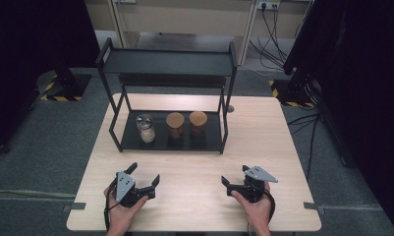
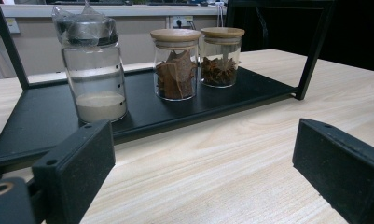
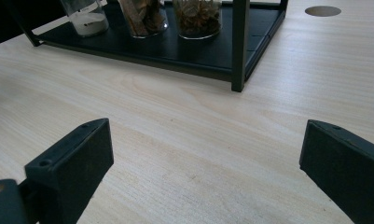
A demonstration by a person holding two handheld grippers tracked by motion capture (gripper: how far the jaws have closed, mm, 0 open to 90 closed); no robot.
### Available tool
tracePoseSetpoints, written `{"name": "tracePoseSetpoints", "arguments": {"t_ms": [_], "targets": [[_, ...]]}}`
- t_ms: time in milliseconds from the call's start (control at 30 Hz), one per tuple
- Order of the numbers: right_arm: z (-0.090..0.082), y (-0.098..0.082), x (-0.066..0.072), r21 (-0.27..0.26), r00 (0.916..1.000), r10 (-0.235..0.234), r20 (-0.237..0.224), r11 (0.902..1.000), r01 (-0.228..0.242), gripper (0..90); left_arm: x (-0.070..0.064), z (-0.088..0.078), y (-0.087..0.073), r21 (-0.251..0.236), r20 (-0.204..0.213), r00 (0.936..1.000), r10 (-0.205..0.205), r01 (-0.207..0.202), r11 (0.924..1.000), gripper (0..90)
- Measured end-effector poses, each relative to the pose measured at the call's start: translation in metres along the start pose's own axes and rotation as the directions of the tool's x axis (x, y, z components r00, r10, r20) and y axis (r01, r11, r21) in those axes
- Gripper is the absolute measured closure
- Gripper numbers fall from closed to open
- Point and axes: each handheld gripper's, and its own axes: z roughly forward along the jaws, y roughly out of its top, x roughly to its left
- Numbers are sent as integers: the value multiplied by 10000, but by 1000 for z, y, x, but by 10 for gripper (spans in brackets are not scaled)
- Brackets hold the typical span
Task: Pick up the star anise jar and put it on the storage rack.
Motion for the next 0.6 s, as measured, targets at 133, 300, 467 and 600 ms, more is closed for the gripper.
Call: {"name": "tracePoseSetpoints", "arguments": {"t_ms": [133,300,467,600], "targets": [[1,-3,-1,20,10000,1,40,10000,-1,30,0,0,0,0,3,10000,8,-8,10000,51],[2,-7,-1,72,10000,46,40,10000,-47,30,0,0,0,7,0,10000,-1,1,10000,50],[1,-7,-1,41,10000,63,44,10000,-63,30,0,0,0,22,16,10000,19,-19,10000,51],[0,-6,-1,-56,9999,-11,159,10000,12,29,0,0,0,50,42,10000,-65,65,10000,55]]}}
